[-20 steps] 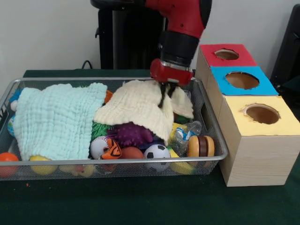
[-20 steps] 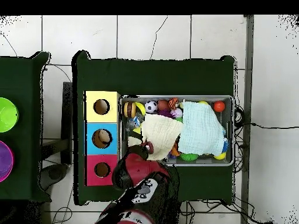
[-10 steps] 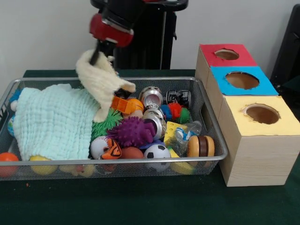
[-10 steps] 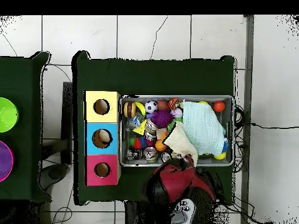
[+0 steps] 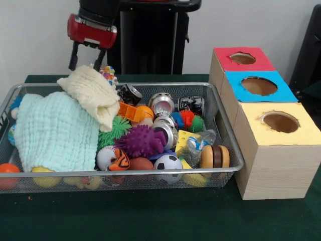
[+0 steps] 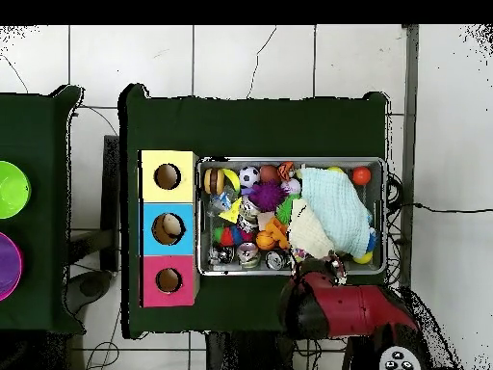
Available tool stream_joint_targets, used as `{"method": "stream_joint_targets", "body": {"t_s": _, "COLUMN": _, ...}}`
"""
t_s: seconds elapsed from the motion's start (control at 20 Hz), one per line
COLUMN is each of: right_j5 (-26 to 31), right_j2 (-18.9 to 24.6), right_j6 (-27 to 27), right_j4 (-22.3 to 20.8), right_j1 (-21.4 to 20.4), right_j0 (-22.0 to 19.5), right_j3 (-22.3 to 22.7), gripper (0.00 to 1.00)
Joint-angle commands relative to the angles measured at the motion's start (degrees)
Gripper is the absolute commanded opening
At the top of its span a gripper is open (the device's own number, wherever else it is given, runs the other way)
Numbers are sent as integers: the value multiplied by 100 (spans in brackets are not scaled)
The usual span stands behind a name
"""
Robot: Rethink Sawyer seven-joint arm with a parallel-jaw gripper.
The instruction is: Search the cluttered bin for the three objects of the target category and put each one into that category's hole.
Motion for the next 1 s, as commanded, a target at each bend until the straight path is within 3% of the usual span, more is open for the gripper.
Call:
{"method": "stream_joint_targets", "body": {"t_s": 0.05, "right_j5": -57, "right_j2": 2009, "right_j6": 821, "right_j4": 646, "right_j1": -529, "right_j0": -132, "right_j3": 1226, "gripper": 100}}
{"method": "stream_joint_targets", "body": {"t_s": 0.25, "right_j5": -108, "right_j2": 2247, "right_j6": 1427, "right_j4": 1396, "right_j1": -530, "right_j0": -86, "right_j3": 1520, "gripper": 100}}
{"method": "stream_joint_targets", "body": {"t_s": 0.45, "right_j5": -518, "right_j2": 1814, "right_j6": 1589, "right_j4": 1675, "right_j1": -474, "right_j0": 416, "right_j3": 1428, "gripper": 100}}
{"method": "stream_joint_targets", "body": {"t_s": 0.65, "right_j5": -1050, "right_j2": 1195, "right_j6": 1498, "right_j4": 1796, "right_j1": -283, "right_j0": 966, "right_j3": 1062, "gripper": 100}}
{"method": "stream_joint_targets", "body": {"t_s": 0.75, "right_j5": -1395, "right_j2": 874, "right_j6": 1334, "right_j4": 1780, "right_j1": 28, "right_j0": 1192, "right_j3": 726, "gripper": 100}}
{"method": "stream_joint_targets", "body": {"t_s": 0.9, "right_j5": -2018, "right_j2": 507, "right_j6": 1199, "right_j4": 1881, "right_j1": 808, "right_j0": 1417, "right_j3": 233, "gripper": 100}}
{"method": "stream_joint_targets", "body": {"t_s": 1.0, "right_j5": -2303, "right_j2": 437, "right_j6": 1193, "right_j4": 2008, "right_j1": 1154, "right_j0": 1456, "right_j3": 105, "gripper": 100}}
